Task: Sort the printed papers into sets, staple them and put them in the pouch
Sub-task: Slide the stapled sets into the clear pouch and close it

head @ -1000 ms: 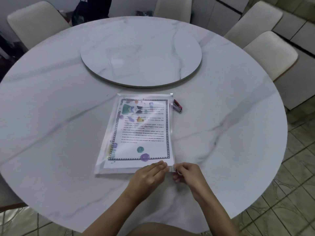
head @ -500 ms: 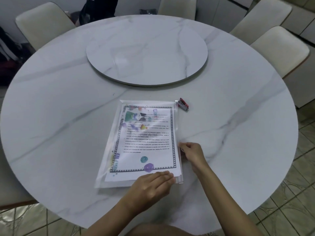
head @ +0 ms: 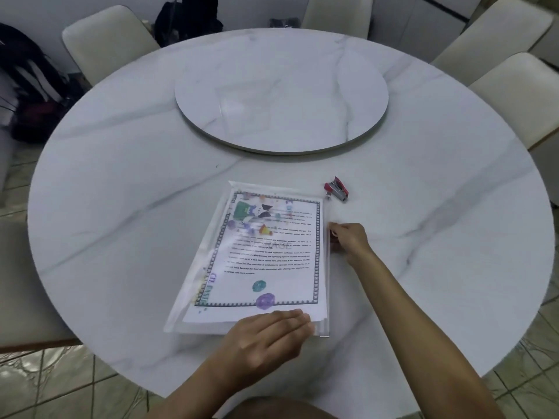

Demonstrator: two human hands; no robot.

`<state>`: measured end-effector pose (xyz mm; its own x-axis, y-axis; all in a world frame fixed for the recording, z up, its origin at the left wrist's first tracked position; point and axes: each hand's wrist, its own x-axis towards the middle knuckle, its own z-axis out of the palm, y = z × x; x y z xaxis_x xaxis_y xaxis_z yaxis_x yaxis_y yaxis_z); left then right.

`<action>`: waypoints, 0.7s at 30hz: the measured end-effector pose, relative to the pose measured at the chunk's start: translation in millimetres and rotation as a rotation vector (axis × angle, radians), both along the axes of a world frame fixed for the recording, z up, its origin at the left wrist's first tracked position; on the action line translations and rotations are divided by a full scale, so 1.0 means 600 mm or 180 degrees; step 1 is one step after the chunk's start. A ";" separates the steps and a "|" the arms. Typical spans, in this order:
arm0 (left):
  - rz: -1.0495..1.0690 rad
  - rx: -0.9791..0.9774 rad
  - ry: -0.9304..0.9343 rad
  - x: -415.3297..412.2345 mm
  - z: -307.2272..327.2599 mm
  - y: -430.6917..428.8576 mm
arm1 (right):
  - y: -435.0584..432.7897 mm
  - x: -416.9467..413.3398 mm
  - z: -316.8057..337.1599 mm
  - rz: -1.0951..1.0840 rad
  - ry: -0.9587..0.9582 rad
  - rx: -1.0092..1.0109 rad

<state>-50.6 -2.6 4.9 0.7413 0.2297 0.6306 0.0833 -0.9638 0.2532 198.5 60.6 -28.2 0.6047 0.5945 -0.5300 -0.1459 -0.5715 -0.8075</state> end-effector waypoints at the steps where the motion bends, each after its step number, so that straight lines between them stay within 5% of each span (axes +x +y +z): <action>1: -0.0010 0.0015 0.0006 -0.003 0.004 -0.001 | 0.003 0.003 0.002 -0.0017 -0.0006 -0.0011; 21: -0.0210 -0.0003 0.0044 -0.027 0.049 -0.022 | 0.015 0.041 0.025 -0.0249 0.0603 0.0432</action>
